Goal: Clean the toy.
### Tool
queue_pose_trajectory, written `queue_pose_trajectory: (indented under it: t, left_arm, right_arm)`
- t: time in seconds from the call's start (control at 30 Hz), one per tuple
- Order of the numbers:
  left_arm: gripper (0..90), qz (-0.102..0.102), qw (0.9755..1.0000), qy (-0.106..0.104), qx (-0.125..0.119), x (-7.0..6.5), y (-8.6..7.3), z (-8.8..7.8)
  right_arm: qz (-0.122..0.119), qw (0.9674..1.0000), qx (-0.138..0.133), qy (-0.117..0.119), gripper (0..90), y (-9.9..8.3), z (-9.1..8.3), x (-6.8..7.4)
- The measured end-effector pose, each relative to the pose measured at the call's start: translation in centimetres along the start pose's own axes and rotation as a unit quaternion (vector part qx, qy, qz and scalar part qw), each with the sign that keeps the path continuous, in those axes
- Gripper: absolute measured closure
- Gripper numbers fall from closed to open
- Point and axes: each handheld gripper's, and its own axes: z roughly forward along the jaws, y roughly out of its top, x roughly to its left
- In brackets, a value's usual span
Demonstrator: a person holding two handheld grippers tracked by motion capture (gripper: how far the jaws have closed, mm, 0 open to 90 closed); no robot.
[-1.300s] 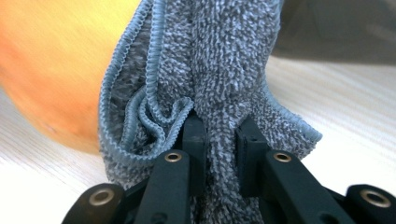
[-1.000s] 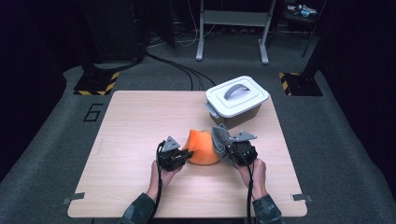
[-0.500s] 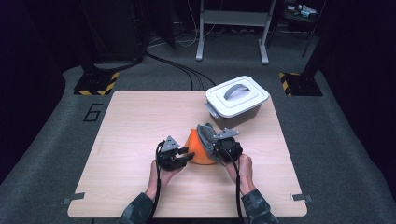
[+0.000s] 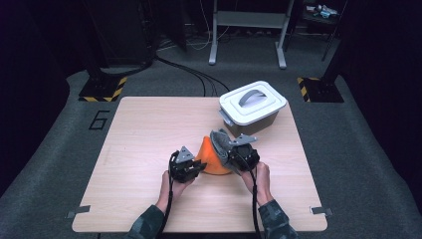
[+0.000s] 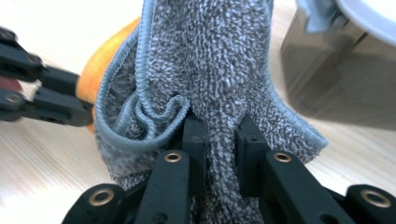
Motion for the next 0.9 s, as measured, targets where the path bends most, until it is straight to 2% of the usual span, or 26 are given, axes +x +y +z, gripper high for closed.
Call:
queue_pose_trajectory:
  t: [0.1, 0.13, 0.2, 0.23, 0.3, 0.33, 0.37, 0.4, 0.43, 0.5, 0.53, 0.7, 0.9]
  left_arm:
    - [78.9, 0.0, 1.0, 0.0, 0.001, 0.1, 0.0, -0.1]
    - [79.1, -0.005, 1.0, -0.001, -0.003, 0.0, 0.0, -0.1]
    - [79.2, -0.002, 1.0, 0.0, -0.004, -0.3, 0.0, -0.1]
    - [79.3, -0.001, 1.0, 0.0, -0.005, -0.3, 0.1, -0.1]
    - [79.8, 0.0, 1.0, 0.002, -0.004, -0.4, 0.1, -0.1]
    - [79.8, 0.0, 1.0, 0.006, -0.004, -0.3, 0.1, -0.1]
    - [80.1, -0.005, 1.0, 0.006, -0.002, -0.2, 0.0, -0.1]
    - [80.5, -0.009, 0.9999, 0.006, 0.0, -0.1, 0.0, -0.1]
    - [81.0, -0.02, 0.9998, 0.005, -0.005, 0.0, -0.2, 0.0]
    - [81.3, -0.02, 0.9998, 0.003, -0.004, 0.1, -0.2, -0.1]
    - [81.5, -0.02, 0.9998, 0.003, -0.004, 0.1, -0.2, -0.1]
    - [81.7, -0.027, 0.9996, 0.001, -0.005, 0.2, -0.3, 0.0]
    - [81.7, -0.032, 0.9995, -0.001, -0.006, 0.1, -0.4, 0.1]
  right_arm:
    - [-0.008, 0.9999, -0.009, -0.006, 77.4, 0.8, -1.0, 0.5]
    - [-0.011, 0.9998, -0.014, -0.003, 77.4, 1.2, -1.3, 0.9]
    - [-0.023, 0.9996, -0.016, 0.002, 77.3, 1.7, -1.5, 1.5]
    - [-0.027, 0.9995, -0.016, 0.003, 77.4, 2.1, -1.5, 2.0]
    - [-0.033, 0.9993, -0.014, 0.008, 77.3, 2.3, -1.4, 2.3]
    - [-0.046, 0.9988, -0.009, 0.009, 77.3, 2.8, -1.0, 3.0]
    - [-0.048, 0.9989, -0.002, 0.005, 77.3, 2.8, -0.6, 3.4]
    - [-0.062, 0.9981, -0.003, 0.001, 77.4, 2.9, -0.1, 3.3]
    - [-0.044, 0.999, 0.005, 0.003, 77.5, 2.7, 0.3, 3.3]
    - [-0.052, 0.9987, 0.001, 0.004, 77.5, 2.6, 0.4, 3.0]
    - [-0.041, 0.9992, 0.005, 0.003, 77.6, 2.4, 0.4, 3.0]
    - [-0.042, 0.9991, 0.005, -0.008, 77.6, 1.3, 0.0, 2.0]
    - [-0.004, 0.9996, 0.02, -0.022, 77.6, -1.1, -0.2, -0.1]
